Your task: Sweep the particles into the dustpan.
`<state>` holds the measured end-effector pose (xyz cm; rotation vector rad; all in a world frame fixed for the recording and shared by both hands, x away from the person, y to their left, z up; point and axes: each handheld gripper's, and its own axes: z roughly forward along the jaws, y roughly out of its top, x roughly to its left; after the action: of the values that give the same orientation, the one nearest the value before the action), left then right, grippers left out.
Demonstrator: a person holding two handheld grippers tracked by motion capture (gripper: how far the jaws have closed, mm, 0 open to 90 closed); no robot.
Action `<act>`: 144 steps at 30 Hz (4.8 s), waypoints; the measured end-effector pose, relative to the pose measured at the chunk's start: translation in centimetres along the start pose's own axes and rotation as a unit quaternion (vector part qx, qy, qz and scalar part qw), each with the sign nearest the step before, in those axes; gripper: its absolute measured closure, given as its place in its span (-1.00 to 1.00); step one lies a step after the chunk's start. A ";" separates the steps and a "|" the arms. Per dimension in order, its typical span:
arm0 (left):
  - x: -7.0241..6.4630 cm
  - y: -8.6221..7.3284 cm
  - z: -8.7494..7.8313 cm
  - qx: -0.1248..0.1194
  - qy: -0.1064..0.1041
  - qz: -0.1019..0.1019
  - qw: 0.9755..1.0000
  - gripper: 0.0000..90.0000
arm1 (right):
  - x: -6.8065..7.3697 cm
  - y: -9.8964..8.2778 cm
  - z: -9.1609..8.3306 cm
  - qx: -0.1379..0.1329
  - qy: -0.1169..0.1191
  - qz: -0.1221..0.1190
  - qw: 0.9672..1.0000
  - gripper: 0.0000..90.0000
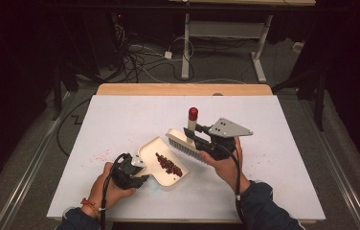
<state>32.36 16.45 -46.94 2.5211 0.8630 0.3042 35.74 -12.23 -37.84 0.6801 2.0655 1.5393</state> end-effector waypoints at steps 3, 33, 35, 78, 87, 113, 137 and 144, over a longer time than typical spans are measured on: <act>-0.1 -0.1 0.0 -0.006 0.009 0.008 1.000 0.42 | -0.7 0.2 -1.0 -0.003 -0.008 -0.001 1.000 0.56; -0.8 -1.9 -1.0 -0.056 0.085 0.026 0.994 0.42 | -5.2 -1.4 -7.7 0.025 -0.051 0.039 0.998 0.56; -0.6 -2.0 -1.0 -0.055 0.075 0.016 0.995 0.42 | -5.4 -1.5 -7.9 0.025 -0.053 0.042 0.997 0.56; 1.8 -5.2 -2.2 -0.091 0.077 -0.098 0.988 0.42 | -7.0 -1.9 -13.1 0.045 -0.021 0.028 0.998 0.56; 2.1 -5.5 -2.5 -0.094 0.076 -0.109 0.987 0.42 | -6.5 -2.0 -13.5 0.050 -0.010 0.027 0.998 0.56; 4.5 -6.0 -2.1 -0.098 0.092 -0.192 0.972 0.42 | -7.5 -1.8 -15.6 0.069 0.013 0.020 0.997 0.56; 3.1 -3.7 0.2 -0.103 0.112 -0.281 0.948 0.25 | -9.1 -2.5 -15.0 0.118 0.046 0.018 0.992 0.56; 2.5 -4.7 -1.3 -0.140 0.098 -0.249 0.953 0.02 | -9.1 -2.3 -14.2 0.127 0.060 0.016 0.990 0.56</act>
<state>31.42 21.76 -47.90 1.9548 1.3867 0.4743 33.48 -28.95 -35.69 0.7289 2.3783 1.3770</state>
